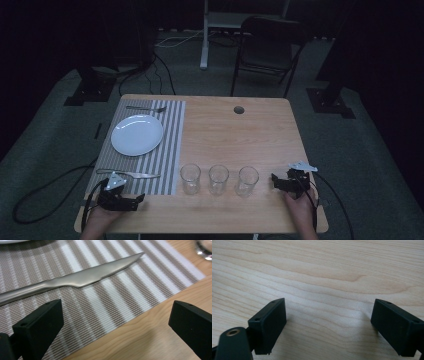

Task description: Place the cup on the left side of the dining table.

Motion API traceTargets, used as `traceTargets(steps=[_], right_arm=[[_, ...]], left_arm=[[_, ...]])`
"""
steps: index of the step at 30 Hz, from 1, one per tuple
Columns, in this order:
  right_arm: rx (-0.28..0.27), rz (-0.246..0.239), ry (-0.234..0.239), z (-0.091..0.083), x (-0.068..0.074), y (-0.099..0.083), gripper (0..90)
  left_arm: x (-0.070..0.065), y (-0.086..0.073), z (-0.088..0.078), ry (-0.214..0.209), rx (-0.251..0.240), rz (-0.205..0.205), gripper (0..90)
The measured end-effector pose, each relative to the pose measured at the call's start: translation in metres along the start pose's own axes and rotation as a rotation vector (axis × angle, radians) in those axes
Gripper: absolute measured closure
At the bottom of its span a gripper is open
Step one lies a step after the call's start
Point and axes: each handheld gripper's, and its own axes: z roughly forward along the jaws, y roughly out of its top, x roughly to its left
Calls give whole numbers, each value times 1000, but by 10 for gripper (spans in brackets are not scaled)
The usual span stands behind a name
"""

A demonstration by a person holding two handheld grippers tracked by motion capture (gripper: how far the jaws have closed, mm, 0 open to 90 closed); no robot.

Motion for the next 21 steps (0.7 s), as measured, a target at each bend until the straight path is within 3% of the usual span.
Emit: traceTargets(steps=[12, 21], right_arm=[[0, 0, 0, 0, 0, 0, 126], [0, 0, 0, 0, 0, 0, 126]], left_arm=[[-23, 11, 6, -60, -24, 34, 10], [-46, 19, 15, -80, -29, 88, 11]])
